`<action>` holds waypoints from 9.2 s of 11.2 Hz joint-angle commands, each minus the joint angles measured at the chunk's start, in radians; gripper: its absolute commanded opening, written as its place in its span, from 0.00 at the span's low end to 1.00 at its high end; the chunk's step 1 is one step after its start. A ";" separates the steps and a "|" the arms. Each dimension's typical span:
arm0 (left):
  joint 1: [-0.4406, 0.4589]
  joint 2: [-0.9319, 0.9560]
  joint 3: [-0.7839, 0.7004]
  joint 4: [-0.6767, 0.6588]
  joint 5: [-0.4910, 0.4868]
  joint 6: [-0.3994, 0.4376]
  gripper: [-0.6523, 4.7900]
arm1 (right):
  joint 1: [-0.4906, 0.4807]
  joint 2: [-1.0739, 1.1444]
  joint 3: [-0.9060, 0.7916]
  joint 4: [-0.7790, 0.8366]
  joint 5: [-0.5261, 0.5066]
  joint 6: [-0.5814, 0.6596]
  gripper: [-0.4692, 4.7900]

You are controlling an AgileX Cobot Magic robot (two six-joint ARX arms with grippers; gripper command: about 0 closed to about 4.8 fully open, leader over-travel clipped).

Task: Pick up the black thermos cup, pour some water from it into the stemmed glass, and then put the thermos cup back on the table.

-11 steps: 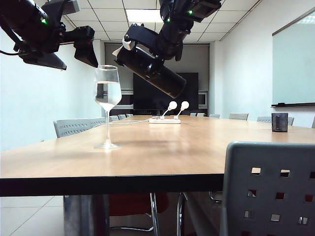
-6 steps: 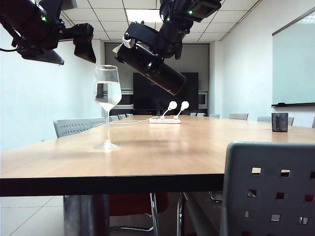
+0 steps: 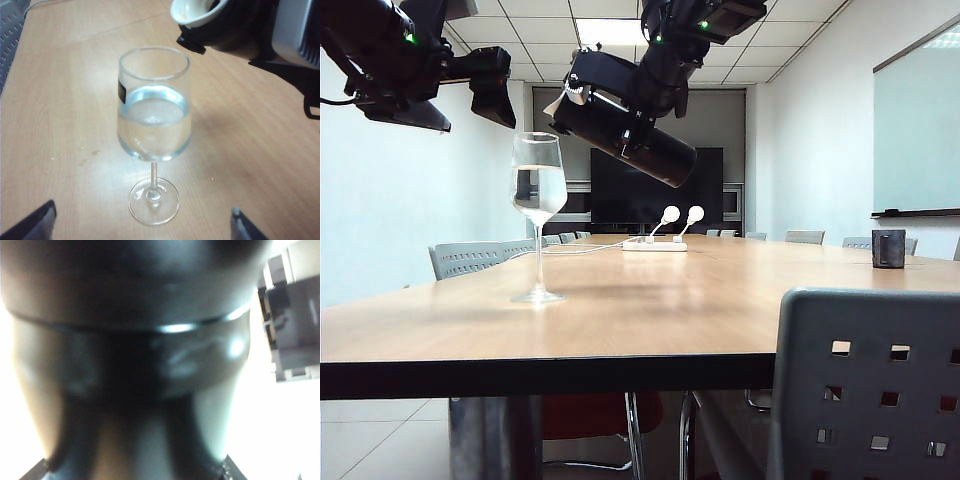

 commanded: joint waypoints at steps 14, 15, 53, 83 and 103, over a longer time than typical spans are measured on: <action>0.000 -0.004 0.002 -0.046 0.000 0.000 1.00 | 0.004 -0.025 0.014 0.207 0.041 -0.294 0.46; 0.000 -0.004 0.002 -0.045 0.000 0.000 1.00 | 0.004 -0.025 0.014 0.212 0.041 -0.294 0.39; -0.001 -0.006 0.002 -0.114 0.005 -0.007 1.00 | -0.037 0.006 0.014 0.296 -0.091 -0.481 0.63; -0.001 -0.006 0.002 -0.114 0.004 -0.007 1.00 | -0.034 0.006 0.016 0.316 -0.091 -0.523 0.63; -0.001 -0.006 0.002 -0.124 0.004 -0.007 1.00 | -0.034 0.004 0.022 0.376 -0.113 -0.006 0.61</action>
